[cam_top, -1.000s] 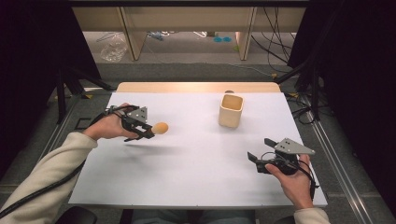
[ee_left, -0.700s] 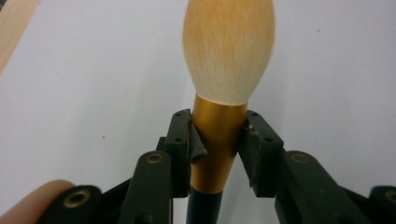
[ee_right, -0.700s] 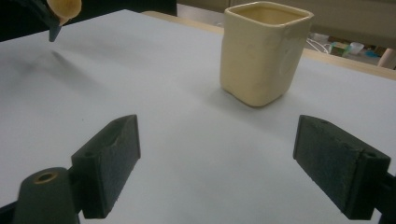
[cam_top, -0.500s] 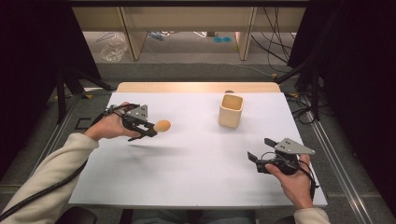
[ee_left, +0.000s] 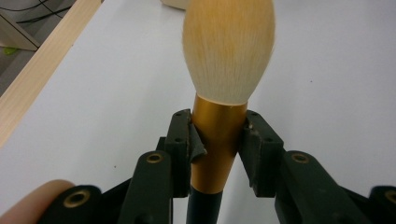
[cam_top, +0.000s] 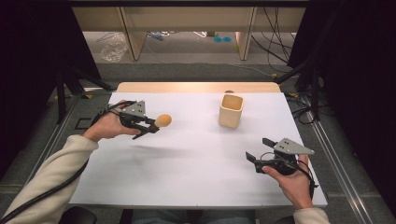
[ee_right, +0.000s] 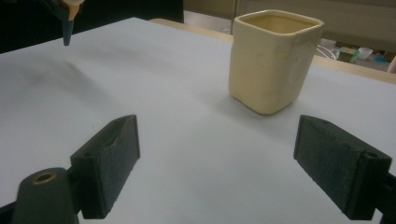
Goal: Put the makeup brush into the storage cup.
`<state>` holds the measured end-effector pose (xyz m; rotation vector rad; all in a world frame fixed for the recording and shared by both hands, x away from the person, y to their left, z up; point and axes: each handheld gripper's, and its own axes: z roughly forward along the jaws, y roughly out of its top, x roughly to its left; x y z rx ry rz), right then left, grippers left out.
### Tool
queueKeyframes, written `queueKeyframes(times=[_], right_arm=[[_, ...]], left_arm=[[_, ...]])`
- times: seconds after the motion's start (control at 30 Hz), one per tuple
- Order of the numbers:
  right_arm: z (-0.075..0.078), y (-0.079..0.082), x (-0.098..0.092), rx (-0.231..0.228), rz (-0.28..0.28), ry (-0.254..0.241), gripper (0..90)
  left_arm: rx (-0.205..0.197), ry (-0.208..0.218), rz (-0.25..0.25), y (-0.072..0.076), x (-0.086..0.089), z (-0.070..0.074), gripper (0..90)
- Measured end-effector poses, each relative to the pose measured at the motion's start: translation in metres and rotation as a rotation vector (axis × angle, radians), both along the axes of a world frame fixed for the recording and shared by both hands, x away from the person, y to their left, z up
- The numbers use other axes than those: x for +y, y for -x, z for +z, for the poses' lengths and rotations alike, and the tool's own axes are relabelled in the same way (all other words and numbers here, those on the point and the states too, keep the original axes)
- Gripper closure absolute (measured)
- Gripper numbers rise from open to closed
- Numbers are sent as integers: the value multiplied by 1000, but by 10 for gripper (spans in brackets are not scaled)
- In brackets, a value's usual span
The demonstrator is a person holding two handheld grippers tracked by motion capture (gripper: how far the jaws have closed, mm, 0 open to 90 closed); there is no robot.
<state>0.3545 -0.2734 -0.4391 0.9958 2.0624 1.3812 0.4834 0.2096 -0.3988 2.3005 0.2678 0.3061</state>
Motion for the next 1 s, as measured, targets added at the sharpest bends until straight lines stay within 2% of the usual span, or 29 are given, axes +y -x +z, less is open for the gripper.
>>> queueKeyframes(times=[0.07,0.1,0.17,0.2,0.23,0.3,0.33,0.4,0.43,0.5,0.57,0.63,0.67,0.7,0.77,0.8,0.87,0.93,1.0], right_arm=[[1,0,0,3,-1,-10,153],[0,-1,1,-4,11,-46,154],[0,0,1,0,8,-36,154],[2,1,0,21,10,-18,153],[0,-1,2,-7,14,-55,155],[1,-1,2,-1,10,-44,155],[1,-1,2,-10,8,-30,156],[0,0,5,0,25,-50,155],[0,-1,4,-22,25,-37,155],[1,-1,6,-8,32,-51,156],[2,0,6,-4,24,-33,156],[3,0,6,-1,28,-23,156],[3,0,8,0,42,-46,156],[3,-1,8,-14,36,-39,156],[3,-1,10,-9,44,-50,156],[3,-2,11,-22,45,-57,156],[4,-2,11,-39,40,-40,155],[4,-2,13,-18,47,-45,155],[5,-2,15,-7,46,-43,154]], left_arm=[[-8,12,2,1,-1,1,665],[-16,17,1,1,0,2,665],[-15,41,2,3,0,3,665],[-11,55,5,4,-1,3,665],[-23,70,7,5,-1,4,665],[-24,77,7,5,0,5,665],[-18,100,11,6,-1,5,665],[-18,126,13,7,-1,5,665],[-20,132,16,8,-1,5,665],[-18,156,23,8,-1,6,665],[-13,191,34,8,-1,6,665],[-19,201,38,8,-1,6,665],[-22,206,43,8,-2,7,665],[-24,209,47,8,-2,7,665],[-25,228,56,8,-3,9,665],[-28,231,57,8,-3,9,665],[-27,247,69,8,-3,11,665],[-38,247,69,7,-3,11,665],[-28,257,77,8,-4,11,665]])
